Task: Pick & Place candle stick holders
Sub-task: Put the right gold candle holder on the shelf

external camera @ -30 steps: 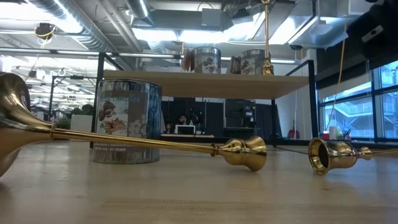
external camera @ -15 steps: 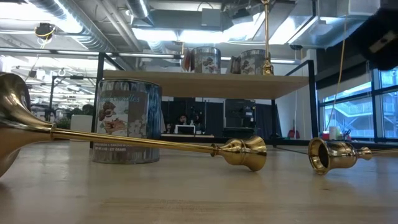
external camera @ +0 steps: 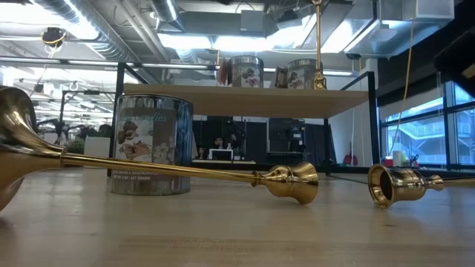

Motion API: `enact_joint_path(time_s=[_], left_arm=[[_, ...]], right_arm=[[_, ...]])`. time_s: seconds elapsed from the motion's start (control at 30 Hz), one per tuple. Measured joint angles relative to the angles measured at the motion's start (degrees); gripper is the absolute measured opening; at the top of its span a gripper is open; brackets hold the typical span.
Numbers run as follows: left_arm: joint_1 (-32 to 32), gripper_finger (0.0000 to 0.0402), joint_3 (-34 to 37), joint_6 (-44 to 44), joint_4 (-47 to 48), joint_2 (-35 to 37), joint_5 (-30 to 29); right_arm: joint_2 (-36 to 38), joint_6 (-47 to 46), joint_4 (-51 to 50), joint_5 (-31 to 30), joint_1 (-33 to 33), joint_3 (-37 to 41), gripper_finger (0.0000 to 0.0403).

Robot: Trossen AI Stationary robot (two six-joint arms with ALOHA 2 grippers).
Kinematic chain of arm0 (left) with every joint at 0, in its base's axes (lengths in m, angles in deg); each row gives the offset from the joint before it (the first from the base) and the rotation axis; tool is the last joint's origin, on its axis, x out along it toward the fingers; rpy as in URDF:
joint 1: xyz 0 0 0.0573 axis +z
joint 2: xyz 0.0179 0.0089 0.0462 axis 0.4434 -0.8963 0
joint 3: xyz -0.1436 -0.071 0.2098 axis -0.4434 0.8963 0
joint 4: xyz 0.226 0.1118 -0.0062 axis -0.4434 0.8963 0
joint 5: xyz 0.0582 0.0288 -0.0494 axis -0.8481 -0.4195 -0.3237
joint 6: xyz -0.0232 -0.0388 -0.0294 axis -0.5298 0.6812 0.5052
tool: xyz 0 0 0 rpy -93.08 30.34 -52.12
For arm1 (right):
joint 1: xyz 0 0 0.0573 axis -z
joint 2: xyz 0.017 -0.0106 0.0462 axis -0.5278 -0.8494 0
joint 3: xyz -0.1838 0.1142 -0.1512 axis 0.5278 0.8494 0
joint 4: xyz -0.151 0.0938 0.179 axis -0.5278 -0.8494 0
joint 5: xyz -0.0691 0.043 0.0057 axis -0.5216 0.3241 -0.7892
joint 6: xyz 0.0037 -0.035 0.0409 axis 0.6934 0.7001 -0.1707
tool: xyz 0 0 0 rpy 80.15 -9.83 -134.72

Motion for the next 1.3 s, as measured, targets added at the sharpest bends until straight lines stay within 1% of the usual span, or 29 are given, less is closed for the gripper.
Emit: enact_joint_path(time_s=[0.07,0.13,0.2,0.27,0.33,0.43,0.53,0.67,0.73,0.8,0.93,1.0,1.1,1.2,1.3], left_arm=[[1.2,0.0143,0.0,-2.7,-1.3,0.0,1.1],[2.3,0.0143,0.0,-4.6,-2.6,0.0,3.5],[3.4,0.0143,0.0,-5.0,-2.7,0.0,7.9],[4.5,0.0143,0.0,-5.0,-1.8,-0.1,13.6],[5.5,0.0143,0.0,-5.0,-1.6,-0.7,19.9],[6.9,0.0143,0.0,-5.0,-0.3,-2.0,24.5],[7.6,0.0143,0.0,-5.0,2.7,-2.1,25.0],[8.1,0.0143,0.0,-6.5,4.6,-2.0,21.6],[8.1,0.0143,0.0,-8.2,3.1,-1.8,21.5],[8.5,0.0143,0.0,-10.2,1.2,-1.8,21.7],[10.7,0.0143,0.0,-15.0,-5.1,-1.8,22.0],[12.2,0.0143,0.0,-17.2,-8.1,-1.8,24.0],[14.4,0.0143,0.0,-19.8,-13.3,-1.8,28.5],[16.6,0.0143,-0.1,-21.3,-16.3,-3.1,32.2],[18.5,0.0143,-0.8,-22.1,-17.3,-5.6,34.3]], right_arm=[[0.0,0.6,0.8,1.7,-0.1,0.0,0.0232],[0.2,-1.5,1.0,1.4,-0.1,0.0,0.0232],[0.2,-3.2,0.9,0.4,-0.2,0.0,0.0232],[0.2,-3.5,0.8,-1.5,-1.2,0.0,0.0232],[0.2,-3.5,0.8,-4.6,-2.3,0.0,0.0232],[0.2,-3.6,0.4,-12.5,-4.6,0.0,0.0232],[0.3,-6.1,-2.3,-21.4,-7.4,0.0,0.0232],[0.6,-13.7,-7.8,-32.9,-11.8,0.0,0.0232],[0.7,-17.4,-9.8,-36.9,-13.9,0.0,0.0232],[0.7,-21.0,-11.8,-39.3,-15.4,0.0,0.0232],[0.7,-27.6,-15.9,-40.1,-17.3,0.0,0.0232],[0.7,-31.3,-18.4,-40.1,-17.8,0.0,0.0232],[0.7,-35.2,-21.8,-40.2,-18.1,0.0,0.0232],[0.7,-36.0,-23.3,-40.2,-18.2,0.0,0.0232],[0.7,-33.0,-22.8,-40.2,-18.2,0.0,0.0232]])
